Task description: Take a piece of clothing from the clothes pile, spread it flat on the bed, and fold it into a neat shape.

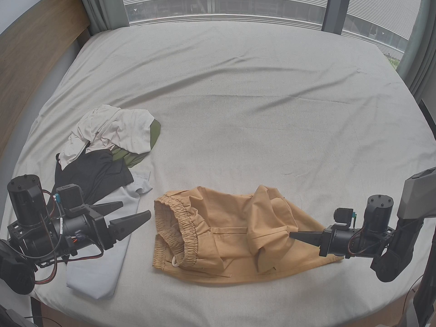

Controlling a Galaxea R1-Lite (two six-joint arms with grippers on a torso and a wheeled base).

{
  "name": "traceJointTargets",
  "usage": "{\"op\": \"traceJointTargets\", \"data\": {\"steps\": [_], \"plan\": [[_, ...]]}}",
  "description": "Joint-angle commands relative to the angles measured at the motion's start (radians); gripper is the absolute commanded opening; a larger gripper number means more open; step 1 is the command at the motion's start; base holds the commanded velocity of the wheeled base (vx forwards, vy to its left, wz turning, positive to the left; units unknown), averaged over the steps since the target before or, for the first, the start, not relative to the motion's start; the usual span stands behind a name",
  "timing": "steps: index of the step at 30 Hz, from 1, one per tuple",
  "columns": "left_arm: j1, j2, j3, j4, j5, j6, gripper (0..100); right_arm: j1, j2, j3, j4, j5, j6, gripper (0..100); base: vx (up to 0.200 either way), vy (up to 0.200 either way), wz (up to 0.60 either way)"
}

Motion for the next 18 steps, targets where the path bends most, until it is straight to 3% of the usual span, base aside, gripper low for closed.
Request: {"op": "traceJointTargets", "data": {"steps": [1,12,18], "plan": [[0.0,0.0,-0.002,0.0,0.0,-0.001,100,0.0,0.006,0.0,-0.001,0.006,0.001,100,0.0,0.0,0.0],[-0.002,0.012,0.007,-0.046,0.0,-0.001,100,0.049,-0.003,-0.014,-0.001,0.032,0.003,100,0.0,0.0,0.0],[-0.006,0.012,0.006,-0.049,0.0,-0.001,100,0.116,-0.042,-0.019,0.001,0.029,0.006,100,0.0,0.0,0.0]]}}
